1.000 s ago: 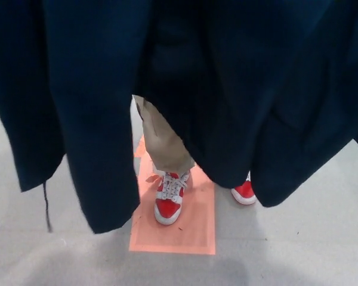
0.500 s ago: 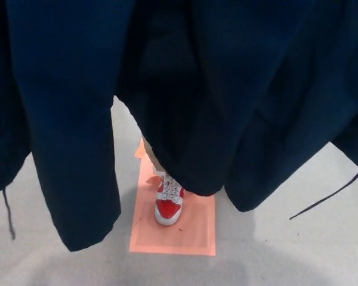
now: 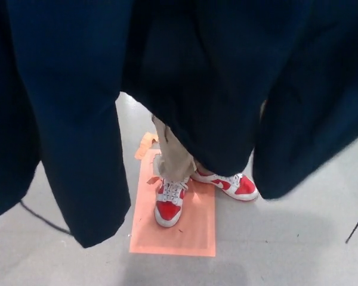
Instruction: A person hands a coat to the robot and the robot grabs it with both hands and holds it while the person wears the coat.
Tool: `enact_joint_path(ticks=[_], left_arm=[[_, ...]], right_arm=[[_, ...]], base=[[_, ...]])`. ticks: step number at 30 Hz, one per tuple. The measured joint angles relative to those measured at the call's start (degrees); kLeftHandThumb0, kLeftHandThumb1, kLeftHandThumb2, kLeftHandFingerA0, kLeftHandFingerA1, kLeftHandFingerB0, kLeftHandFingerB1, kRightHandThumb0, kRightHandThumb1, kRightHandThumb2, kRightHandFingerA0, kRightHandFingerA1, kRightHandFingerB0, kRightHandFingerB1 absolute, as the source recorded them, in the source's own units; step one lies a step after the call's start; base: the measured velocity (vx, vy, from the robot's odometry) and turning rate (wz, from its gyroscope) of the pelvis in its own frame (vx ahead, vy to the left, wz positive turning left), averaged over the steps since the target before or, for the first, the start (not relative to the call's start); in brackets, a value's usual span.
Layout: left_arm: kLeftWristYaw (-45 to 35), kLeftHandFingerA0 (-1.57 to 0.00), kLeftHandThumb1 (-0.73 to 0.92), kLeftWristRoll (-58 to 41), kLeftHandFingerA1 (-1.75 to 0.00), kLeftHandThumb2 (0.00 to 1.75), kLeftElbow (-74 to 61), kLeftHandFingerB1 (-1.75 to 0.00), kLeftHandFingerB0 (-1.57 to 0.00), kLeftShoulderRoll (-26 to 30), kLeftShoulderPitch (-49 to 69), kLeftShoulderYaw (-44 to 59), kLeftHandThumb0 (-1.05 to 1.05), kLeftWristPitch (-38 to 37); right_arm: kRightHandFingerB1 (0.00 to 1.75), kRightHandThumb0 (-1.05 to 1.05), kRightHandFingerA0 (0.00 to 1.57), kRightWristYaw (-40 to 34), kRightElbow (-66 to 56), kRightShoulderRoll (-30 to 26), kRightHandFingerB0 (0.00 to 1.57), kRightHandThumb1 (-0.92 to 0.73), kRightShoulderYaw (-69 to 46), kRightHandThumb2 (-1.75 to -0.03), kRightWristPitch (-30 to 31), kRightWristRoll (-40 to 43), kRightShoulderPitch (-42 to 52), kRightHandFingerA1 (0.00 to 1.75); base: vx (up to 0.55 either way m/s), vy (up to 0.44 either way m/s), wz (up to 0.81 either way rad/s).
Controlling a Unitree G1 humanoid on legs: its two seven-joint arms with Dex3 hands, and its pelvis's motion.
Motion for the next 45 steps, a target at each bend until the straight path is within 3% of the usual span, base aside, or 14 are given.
enact_joint_path(ticks=[6, 7, 13, 14, 15, 35, 37, 40, 45], left_arm=[[-0.6, -0.89, 0.76, 0.2, -1.75, 0.63, -0.1, -1.54, -0.77, 0.0, -0.8, -1.0, -0.42, -0.3], [-0.8, -0.88, 0.77, 0.2, -1.75, 0.64, -0.1, -1.60, -0.73, 0.0, -1.0, -1.2, -0.43, -0.3], [-1.0, -0.89, 0.78, 0.5, -1.75, 0.63, 0.0, -1.57, -0.76, 0.0, -1.7, -1.9, -0.44, -0.3], [-1.0, -0.89, 0.76, 0.5, -1.75, 0.62, 0.0, -1.50, -0.79, 0.0, -1.7, -1.9, -0.46, -0.3], [-1.1, -1.20, 0.59, 0.6, -1.42, 0.94, 0.0, -1.19, -0.88, 0.0, -1.8, -1.9, -0.50, -0.3], [-1.4, -1.17, 0.60, 1.6, -1.42, 0.93, 0.0, -1.19, -0.85, -0.1, -1.8, -2.2, -0.48, -0.3], [-1.5, -1.18, 0.59, 1.7, -1.42, 0.94, 0.0, -1.26, -0.92, -0.1, -1.8, -2.3, -0.50, -0.3], [-1.5, -1.15, 0.58, 1.7, -1.41, 0.92, 0.1, -1.20, -0.84, -0.1, -1.8, -2.3, -0.49, -0.3], [-1.7, -1.15, 0.59, 2.0, -1.42, 0.92, 0.1, -1.22, -0.85, -0.1, -1.8, -2.5, -0.51, -0.3]], right_arm=[[1.59, -0.39, 0.91, 0.0, 0.0, -0.7, 0.71, -0.76, 0.6, -0.63, -0.2, -0.5, 0.0, 1.75], [1.58, -0.39, 0.92, 0.1, 0.0, -0.8, 0.72, -0.76, 0.6, -0.63, -0.2, -0.6, -0.1, 1.75], [1.52, -0.39, 0.92, 0.5, 0.1, -0.9, 0.77, -0.76, 0.6, -0.69, -0.2, -0.7, -0.7, 1.75], [1.52, -0.40, 0.93, 0.6, 0.1, -0.9, 0.78, -0.76, 0.6, -0.69, -0.2, -0.7, -0.8, 1.75], [1.55, -0.41, 0.93, 0.7, 0.1, -1.0, 0.75, -0.79, 0.5, -0.64, -0.2, -0.7, -1.1, 1.75], [1.61, -0.41, 0.93, 1.7, 0.2, -1.4, 0.73, -0.79, 0.6, -0.65, -0.2, -0.8, -1.4, 1.75], [1.59, -0.41, 0.93, 1.7, 0.2, -1.4, 0.74, -0.79, 0.6, -0.64, -0.2, -0.9, -1.4, 1.75], [1.58, -0.40, 0.92, 1.7, 0.2, -1.4, 0.74, -0.79, 0.7, -0.64, -0.2, -1.0, -1.4, 1.75], [1.60, -0.41, 0.91, 1.8, 0.2, -1.5, 0.72, -0.77, 0.7, -0.64, -0.2, -1.2, -1.4, 1.75]], base=[[0.00, 0.000, 0.00], [0.00, 0.000, 0.00], [0.00, 0.000, 0.00], [0.00, 0.000, 0.00], [0.00, 0.000, 0.00], [0.00, 0.000, 0.00], [0.00, 0.000, 0.00], [0.00, 0.000, 0.00], [0.00, 0.000, 0.00]])
